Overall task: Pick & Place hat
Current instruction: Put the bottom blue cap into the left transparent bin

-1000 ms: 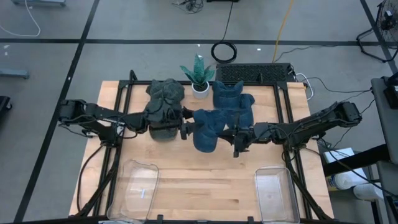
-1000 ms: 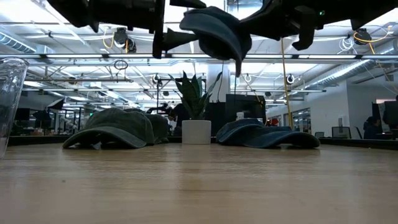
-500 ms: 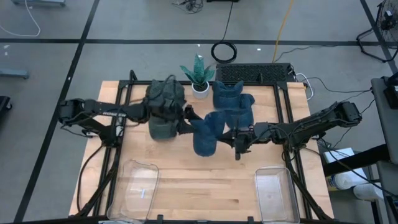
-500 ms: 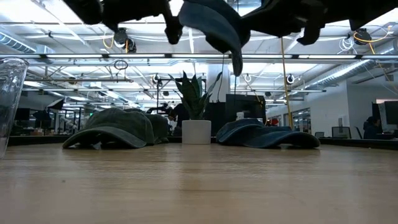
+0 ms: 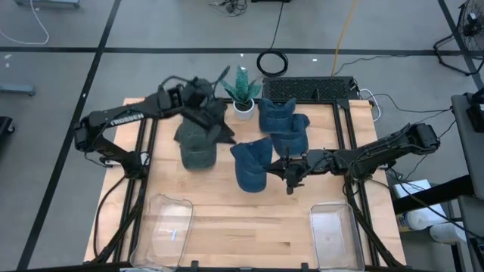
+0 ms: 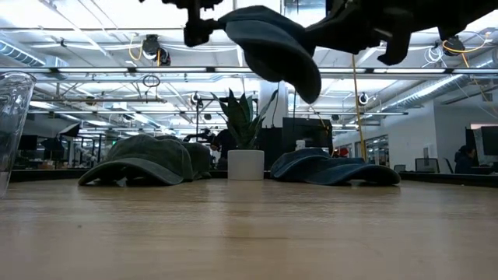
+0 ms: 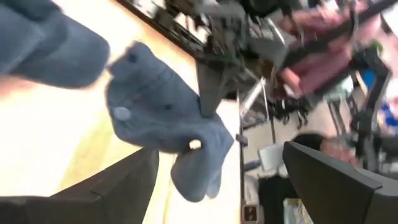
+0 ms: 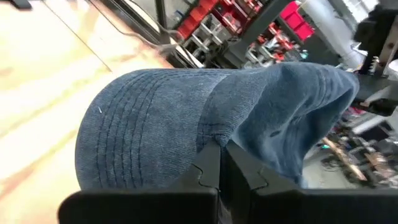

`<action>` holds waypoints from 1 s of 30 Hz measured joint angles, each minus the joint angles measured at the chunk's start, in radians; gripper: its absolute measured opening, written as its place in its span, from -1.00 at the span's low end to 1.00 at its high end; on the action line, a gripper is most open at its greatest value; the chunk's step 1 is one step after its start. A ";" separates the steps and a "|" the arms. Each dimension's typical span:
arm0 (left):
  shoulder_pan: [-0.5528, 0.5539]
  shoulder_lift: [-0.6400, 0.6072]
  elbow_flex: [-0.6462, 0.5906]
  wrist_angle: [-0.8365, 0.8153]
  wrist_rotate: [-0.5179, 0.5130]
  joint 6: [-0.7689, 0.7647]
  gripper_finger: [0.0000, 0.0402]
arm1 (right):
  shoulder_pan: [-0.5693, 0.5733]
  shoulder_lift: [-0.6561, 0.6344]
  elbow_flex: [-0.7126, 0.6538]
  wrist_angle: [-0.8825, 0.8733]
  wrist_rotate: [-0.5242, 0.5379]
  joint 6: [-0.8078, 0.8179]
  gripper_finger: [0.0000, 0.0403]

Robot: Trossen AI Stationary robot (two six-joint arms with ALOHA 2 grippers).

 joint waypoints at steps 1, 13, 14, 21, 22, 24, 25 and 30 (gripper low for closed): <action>0.016 0.009 0.027 -0.041 -0.005 -0.024 0.75 | 0.000 0.000 0.000 0.000 0.001 -0.014 -1.00; -0.002 0.245 0.128 -0.035 0.189 -0.157 0.75 | 0.002 0.000 0.000 0.005 0.024 -0.143 -1.00; -0.012 0.263 0.129 -0.032 0.203 -0.162 0.75 | 0.002 0.000 0.000 0.005 0.024 -0.152 -1.00; -0.023 0.387 0.128 -0.043 0.262 -0.201 0.75 | 0.003 0.000 0.000 0.010 0.025 -0.166 -1.00; -0.017 0.397 0.128 -0.048 0.268 -0.200 0.75 | 0.003 0.000 0.000 0.009 0.025 -0.166 -1.00; -0.003 0.414 0.128 -0.052 0.269 -0.199 0.75 | 0.003 0.000 0.000 0.009 0.025 -0.166 -1.00; 0.004 0.420 0.128 -0.053 0.270 -0.198 0.75 | 0.003 0.000 0.000 0.009 0.025 -0.166 -1.00; 0.024 0.420 0.128 -0.044 0.334 -0.194 0.75 | 0.003 0.000 0.000 0.008 0.026 -0.161 -1.00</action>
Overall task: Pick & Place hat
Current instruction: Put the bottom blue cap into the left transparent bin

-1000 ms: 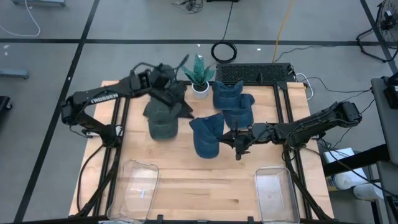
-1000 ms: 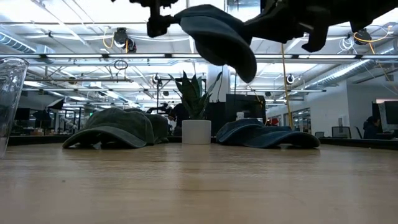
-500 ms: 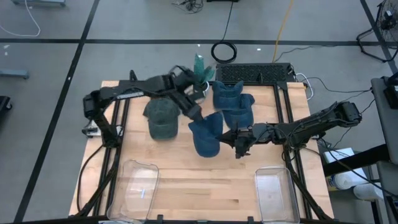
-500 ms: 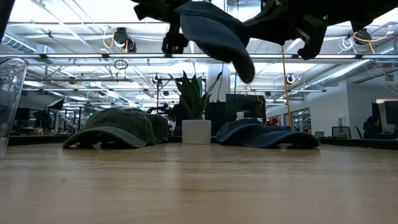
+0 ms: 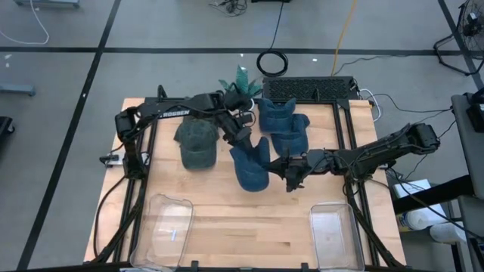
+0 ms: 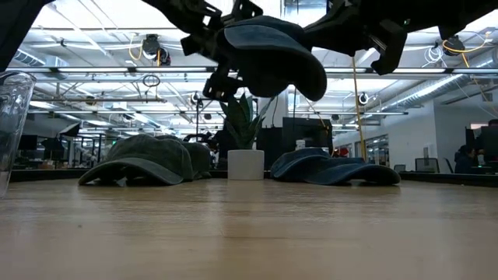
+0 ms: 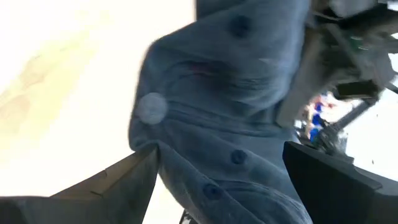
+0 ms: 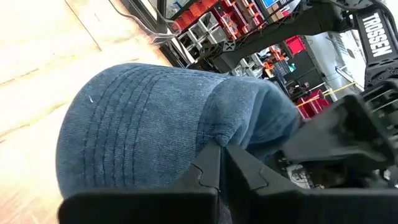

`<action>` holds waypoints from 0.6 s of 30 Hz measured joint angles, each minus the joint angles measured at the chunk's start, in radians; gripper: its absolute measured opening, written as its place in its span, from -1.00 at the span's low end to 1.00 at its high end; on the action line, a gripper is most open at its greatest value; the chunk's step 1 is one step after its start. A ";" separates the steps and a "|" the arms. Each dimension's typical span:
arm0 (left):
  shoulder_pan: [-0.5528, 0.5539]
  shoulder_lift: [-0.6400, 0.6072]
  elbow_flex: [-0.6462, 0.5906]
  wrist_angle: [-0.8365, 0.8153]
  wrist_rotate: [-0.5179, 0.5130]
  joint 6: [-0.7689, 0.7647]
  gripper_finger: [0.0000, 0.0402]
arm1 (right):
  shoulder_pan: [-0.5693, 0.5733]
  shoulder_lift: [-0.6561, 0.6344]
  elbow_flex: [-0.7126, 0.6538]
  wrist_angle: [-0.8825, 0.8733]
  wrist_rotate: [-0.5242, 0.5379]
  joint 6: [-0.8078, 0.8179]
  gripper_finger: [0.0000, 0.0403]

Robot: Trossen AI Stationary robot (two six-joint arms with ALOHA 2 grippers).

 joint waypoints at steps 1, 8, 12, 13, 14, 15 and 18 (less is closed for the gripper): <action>-0.001 -0.002 0.000 0.022 0.038 -0.001 0.75 | 0.000 0.000 0.000 -0.003 0.000 0.000 -1.00; -0.078 -0.014 0.000 0.246 0.186 -0.066 0.75 | -0.003 0.022 0.000 0.018 0.047 -0.005 -1.00; -0.115 -0.016 0.000 0.274 0.187 -0.105 0.75 | -0.006 0.027 0.000 0.018 0.044 -0.005 -1.00; -0.116 -0.016 0.000 0.265 0.187 -0.105 0.75 | -0.006 0.027 0.000 0.019 0.044 -0.005 -1.00; -0.116 -0.016 0.000 0.252 0.185 -0.106 0.75 | -0.006 0.027 0.000 0.018 0.044 -0.002 -1.00; -0.116 -0.016 0.000 0.234 0.180 -0.105 0.75 | -0.006 0.027 0.000 0.017 0.044 -0.001 -1.00; -0.108 -0.016 0.000 0.152 0.150 -0.085 0.75 | -0.006 0.027 0.000 0.018 0.048 0.001 -1.00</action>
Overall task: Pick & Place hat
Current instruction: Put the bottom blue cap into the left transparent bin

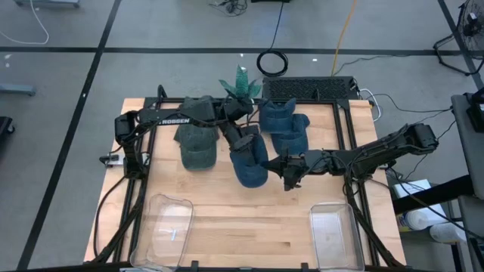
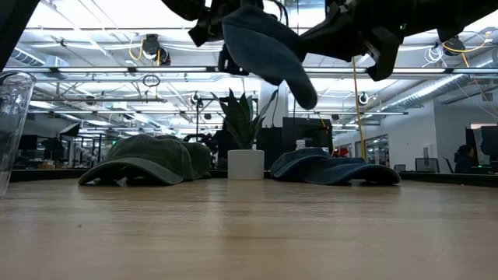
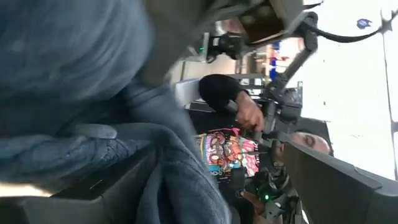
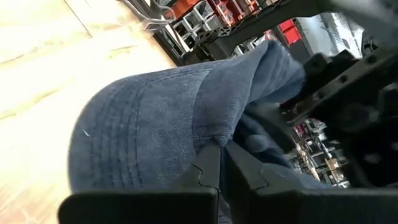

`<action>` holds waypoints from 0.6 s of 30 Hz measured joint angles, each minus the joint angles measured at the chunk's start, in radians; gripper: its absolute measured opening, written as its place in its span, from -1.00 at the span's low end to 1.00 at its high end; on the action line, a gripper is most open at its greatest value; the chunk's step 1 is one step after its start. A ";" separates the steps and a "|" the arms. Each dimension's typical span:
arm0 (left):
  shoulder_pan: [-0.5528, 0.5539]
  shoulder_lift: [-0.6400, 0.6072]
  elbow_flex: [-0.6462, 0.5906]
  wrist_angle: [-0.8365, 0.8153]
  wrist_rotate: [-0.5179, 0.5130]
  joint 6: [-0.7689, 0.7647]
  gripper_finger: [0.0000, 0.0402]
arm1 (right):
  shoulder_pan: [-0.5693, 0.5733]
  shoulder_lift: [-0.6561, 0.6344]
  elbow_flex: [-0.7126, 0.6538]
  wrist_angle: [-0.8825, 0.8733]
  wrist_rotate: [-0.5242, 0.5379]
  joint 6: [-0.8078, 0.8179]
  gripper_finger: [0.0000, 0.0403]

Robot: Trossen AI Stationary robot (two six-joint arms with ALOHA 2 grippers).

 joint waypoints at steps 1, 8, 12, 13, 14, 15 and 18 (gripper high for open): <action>0.003 0.000 0.000 -0.038 -0.014 0.018 0.75 | 0.000 0.000 0.000 0.000 0.000 0.001 -1.00; 0.025 0.000 0.000 -0.260 -0.157 0.243 0.75 | 0.000 0.000 0.000 0.001 0.001 0.000 -1.00; 0.023 0.000 0.000 -0.254 -0.239 0.294 0.75 | 0.000 0.000 0.000 0.004 0.002 -0.001 -1.00; 0.023 0.000 0.000 -0.242 -0.243 0.295 0.75 | 0.000 0.000 0.000 0.005 0.002 0.000 -1.00; 0.024 0.000 0.000 -0.231 -0.242 0.295 0.75 | 0.000 0.000 0.000 0.005 0.002 0.001 -1.00; 0.025 0.000 0.000 -0.220 -0.236 0.294 0.75 | 0.000 0.000 0.000 0.007 0.002 0.001 -1.00; 0.026 0.000 0.000 -0.188 -0.205 0.274 0.75 | 0.000 0.000 0.000 0.008 0.002 0.001 -1.00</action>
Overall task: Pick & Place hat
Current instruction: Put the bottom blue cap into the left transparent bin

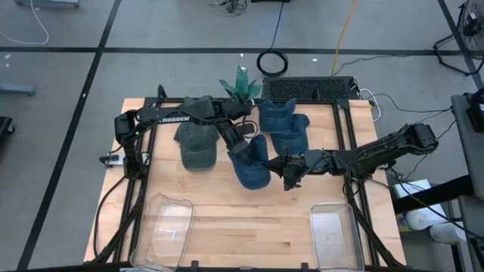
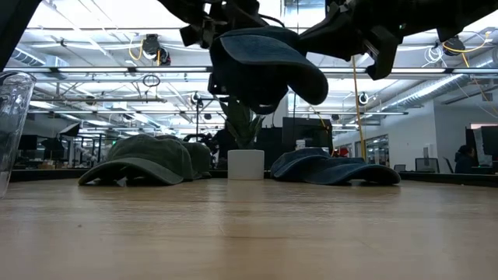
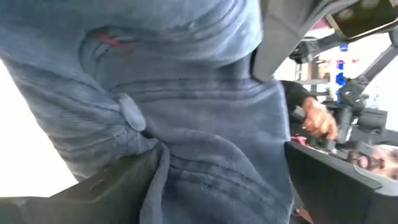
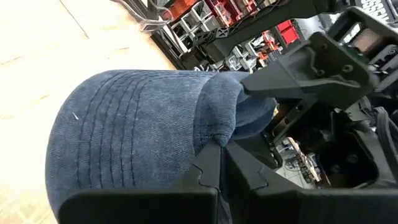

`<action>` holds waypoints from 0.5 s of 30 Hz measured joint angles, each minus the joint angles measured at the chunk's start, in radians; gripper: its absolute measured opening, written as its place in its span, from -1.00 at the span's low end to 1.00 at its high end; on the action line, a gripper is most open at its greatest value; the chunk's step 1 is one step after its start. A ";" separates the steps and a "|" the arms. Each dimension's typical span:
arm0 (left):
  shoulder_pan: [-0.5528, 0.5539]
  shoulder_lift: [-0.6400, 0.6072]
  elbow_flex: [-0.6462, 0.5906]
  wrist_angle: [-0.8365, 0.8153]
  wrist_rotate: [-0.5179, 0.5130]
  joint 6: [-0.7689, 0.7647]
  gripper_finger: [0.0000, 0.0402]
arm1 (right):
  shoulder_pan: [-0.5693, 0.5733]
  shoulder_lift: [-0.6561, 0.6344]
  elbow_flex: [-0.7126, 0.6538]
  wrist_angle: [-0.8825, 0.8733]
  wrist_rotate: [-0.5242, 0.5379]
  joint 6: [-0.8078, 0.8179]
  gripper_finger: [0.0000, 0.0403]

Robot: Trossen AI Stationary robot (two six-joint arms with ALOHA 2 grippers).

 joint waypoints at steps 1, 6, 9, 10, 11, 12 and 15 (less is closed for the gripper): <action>0.000 0.000 0.000 0.004 0.010 -0.006 0.75 | 0.000 0.000 0.000 0.000 0.000 0.000 -1.00; -0.007 0.000 0.000 0.003 0.105 -0.005 0.68 | 0.000 0.000 0.000 0.001 -0.002 0.000 -1.00; -0.007 0.000 0.000 0.003 0.137 0.005 0.44 | 0.000 0.000 0.000 0.001 -0.002 0.000 -1.00; -0.006 0.000 0.000 0.004 0.137 0.010 0.32 | 0.000 0.000 0.000 0.001 -0.002 0.000 -1.00; -0.006 0.000 0.000 0.012 0.137 0.013 0.19 | 0.000 0.000 0.000 0.001 -0.002 0.000 -1.00; -0.002 0.000 0.000 0.026 0.138 0.013 0.05 | 0.000 0.000 0.000 0.001 -0.002 0.000 -1.00; 0.011 0.000 0.000 0.083 0.143 -0.004 -0.42 | 0.000 0.000 0.000 0.001 -0.002 0.010 -1.00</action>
